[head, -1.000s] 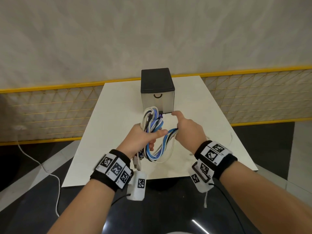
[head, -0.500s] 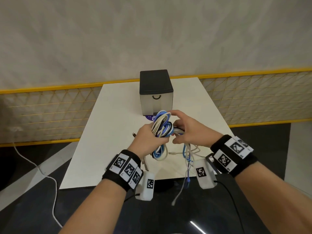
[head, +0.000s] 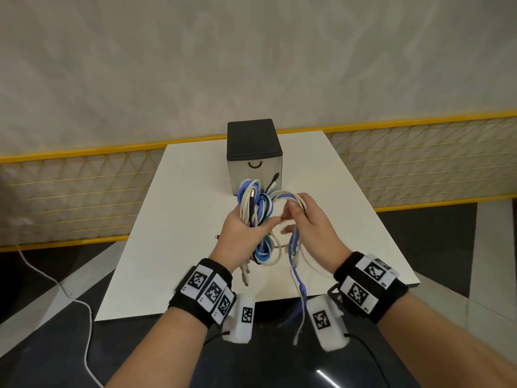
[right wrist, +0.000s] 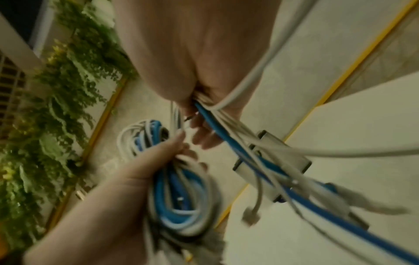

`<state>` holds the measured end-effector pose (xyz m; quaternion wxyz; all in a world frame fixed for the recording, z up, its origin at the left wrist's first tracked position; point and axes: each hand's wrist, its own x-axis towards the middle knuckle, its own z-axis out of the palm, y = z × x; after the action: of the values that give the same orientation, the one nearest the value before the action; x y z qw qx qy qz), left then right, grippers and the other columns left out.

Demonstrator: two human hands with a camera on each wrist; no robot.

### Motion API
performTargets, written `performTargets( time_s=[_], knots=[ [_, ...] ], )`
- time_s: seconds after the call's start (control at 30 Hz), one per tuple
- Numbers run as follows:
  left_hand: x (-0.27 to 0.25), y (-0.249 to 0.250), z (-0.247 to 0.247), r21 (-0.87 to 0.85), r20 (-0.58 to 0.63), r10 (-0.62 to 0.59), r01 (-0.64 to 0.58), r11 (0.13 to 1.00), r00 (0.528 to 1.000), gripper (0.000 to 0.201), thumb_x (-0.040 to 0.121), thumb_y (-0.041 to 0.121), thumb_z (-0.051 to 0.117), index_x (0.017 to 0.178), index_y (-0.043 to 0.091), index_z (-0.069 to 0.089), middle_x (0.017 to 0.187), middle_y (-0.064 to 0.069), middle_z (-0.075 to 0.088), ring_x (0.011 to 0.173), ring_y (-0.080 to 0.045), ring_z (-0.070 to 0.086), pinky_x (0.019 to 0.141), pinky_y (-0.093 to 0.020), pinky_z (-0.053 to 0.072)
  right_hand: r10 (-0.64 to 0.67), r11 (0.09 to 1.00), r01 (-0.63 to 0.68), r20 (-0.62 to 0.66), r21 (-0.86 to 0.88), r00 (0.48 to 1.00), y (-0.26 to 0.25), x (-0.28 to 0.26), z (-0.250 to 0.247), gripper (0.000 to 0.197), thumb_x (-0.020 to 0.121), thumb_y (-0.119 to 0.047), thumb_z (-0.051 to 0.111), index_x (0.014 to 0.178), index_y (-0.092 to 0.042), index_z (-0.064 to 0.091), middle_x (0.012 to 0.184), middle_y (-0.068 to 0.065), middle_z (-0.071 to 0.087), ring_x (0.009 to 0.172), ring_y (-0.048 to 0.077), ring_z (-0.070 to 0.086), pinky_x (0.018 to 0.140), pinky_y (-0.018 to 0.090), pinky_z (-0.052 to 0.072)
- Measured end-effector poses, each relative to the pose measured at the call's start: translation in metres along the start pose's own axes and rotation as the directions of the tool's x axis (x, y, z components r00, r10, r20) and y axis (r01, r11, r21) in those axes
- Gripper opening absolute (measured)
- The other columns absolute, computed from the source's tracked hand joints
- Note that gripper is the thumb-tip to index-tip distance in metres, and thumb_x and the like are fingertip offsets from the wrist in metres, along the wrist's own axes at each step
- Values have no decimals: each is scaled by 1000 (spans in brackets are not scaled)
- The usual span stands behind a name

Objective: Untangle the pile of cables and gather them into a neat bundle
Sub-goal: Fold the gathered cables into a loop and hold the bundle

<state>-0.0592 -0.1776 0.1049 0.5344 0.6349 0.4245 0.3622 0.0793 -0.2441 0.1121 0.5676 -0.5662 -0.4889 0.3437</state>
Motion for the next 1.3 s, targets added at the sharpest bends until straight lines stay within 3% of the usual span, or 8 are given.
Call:
performTargets(
  time_s=[0.1, 0.43, 0.6, 0.7, 0.8, 0.97, 1.1, 1.3],
  knots=[
    [-5, -4, 11, -71, -9, 13, -14, 997, 1000, 37, 77, 13, 82, 109, 8, 64, 83, 1, 71, 78, -9, 69, 70, -20, 54, 74, 994, -72, -11, 86, 997, -10, 6, 11, 25, 103, -23, 37, 117, -10, 53, 119, 7, 63, 116, 12, 58, 99, 34, 49],
    [3, -1, 18, -124, 3, -23, 23, 992, 1000, 46, 69, 7, 86, 110, 10, 65, 93, -3, 75, 86, -13, 73, 73, -24, 58, 179, 872, -303, 325, 385, 928, -26, 9, 9, 40, 105, -31, 23, 119, -24, 60, 113, -2, 69, 107, 10, 64, 96, 27, 50],
    [11, -7, 9, -120, -126, 15, -30, 992, 992, 27, 77, 8, 80, 102, 4, 69, 89, -10, 75, 83, -18, 72, 75, -30, 58, 139, 984, -103, 267, -144, 954, -21, 10, -11, 34, 101, -35, 37, 135, -38, 45, 147, -17, 36, 134, -2, 31, 112, 23, 22],
    [17, -2, 4, -144, -239, 29, -65, 987, 971, 27, 79, 7, 79, 103, 3, 65, 87, -5, 73, 77, -7, 70, 72, -23, 56, -92, 958, 70, -65, -277, 994, -13, 0, -18, 17, 98, -27, 50, 95, -19, 64, 96, 0, 61, 83, 8, 57, 77, 30, 50],
    [23, 3, 3, -179, -331, 47, -111, 977, 942, 41, 80, 8, 79, 116, 10, 60, 98, 3, 72, 84, 1, 69, 75, -13, 55, 84, 986, -73, 69, -148, 994, -12, -16, -15, 55, 97, -43, 43, 66, -3, 61, 54, 9, 40, 44, 17, 35, 48, 28, 31],
    [25, 7, 11, -153, -353, 86, -148, 977, 932, 58, 79, 11, 79, 131, 13, 53, 112, 3, 70, 99, -1, 67, 79, -10, 51, 333, 940, -261, 410, -221, 850, -11, -19, 0, 45, 93, -40, 55, 78, 2, 63, 49, 8, 47, 33, 20, 37, 41, 22, 35],
    [22, 8, 12, -169, -336, 84, -148, 974, 938, 56, 80, 9, 79, 130, 14, 54, 109, 4, 70, 95, 0, 68, 76, -12, 52, 395, 873, -267, 271, -407, 878, 2, -12, 1, 15, 91, -19, 54, 90, -4, 55, 51, 4, 55, 30, 17, 39, 36, 21, 35],
    [17, 11, 10, -210, -293, 74, -140, 968, 953, 43, 81, 5, 77, 120, 12, 59, 100, 8, 71, 87, 5, 69, 73, -10, 52, 573, 773, -586, 129, 242, 809, 7, -5, 5, 11, 96, -8, 45, 106, -9, 43, 100, 28, 69, 83, 36, 71, 70, 40, 61]
  ],
)
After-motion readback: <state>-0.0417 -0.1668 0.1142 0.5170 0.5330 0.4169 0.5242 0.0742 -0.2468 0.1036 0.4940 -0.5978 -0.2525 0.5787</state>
